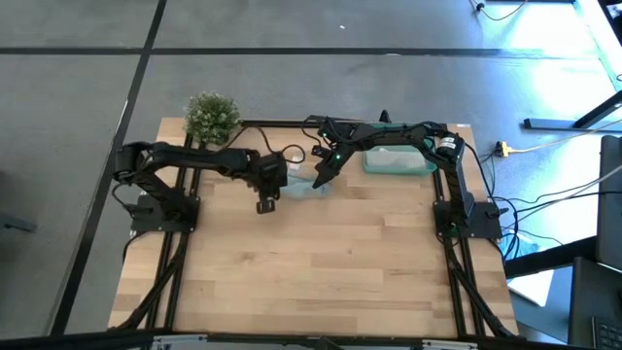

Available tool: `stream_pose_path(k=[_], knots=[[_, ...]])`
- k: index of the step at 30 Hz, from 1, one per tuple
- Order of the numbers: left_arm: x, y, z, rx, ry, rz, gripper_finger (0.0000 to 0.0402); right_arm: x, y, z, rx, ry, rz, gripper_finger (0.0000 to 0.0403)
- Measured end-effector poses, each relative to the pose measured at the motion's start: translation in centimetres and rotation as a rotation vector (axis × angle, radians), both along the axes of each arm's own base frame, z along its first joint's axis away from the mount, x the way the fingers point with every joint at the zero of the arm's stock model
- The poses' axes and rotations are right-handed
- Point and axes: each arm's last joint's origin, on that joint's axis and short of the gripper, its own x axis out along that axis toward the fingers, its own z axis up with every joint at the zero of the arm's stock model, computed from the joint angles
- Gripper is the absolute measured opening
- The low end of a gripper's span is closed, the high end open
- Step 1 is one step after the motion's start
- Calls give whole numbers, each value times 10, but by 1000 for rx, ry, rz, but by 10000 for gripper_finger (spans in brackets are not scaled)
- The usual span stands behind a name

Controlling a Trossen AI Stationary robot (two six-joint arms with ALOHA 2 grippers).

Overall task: Roll microfiber towels into tight, uniform cylinder then place into a basket
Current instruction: Roll the blue microfiber towel

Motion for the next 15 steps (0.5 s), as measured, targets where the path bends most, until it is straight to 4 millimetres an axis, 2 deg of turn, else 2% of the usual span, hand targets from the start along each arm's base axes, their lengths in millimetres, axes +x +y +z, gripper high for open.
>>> stream_pose_path(k=[6, 15], knots=[[7, 12, 23, -102, -62, -19, 2, 0, -1, -2, -47, 35, -31, 18], [0, 16, 20, -204, -21, -13, 1, -1, -3, -4, -122, 102, -98, 18]])
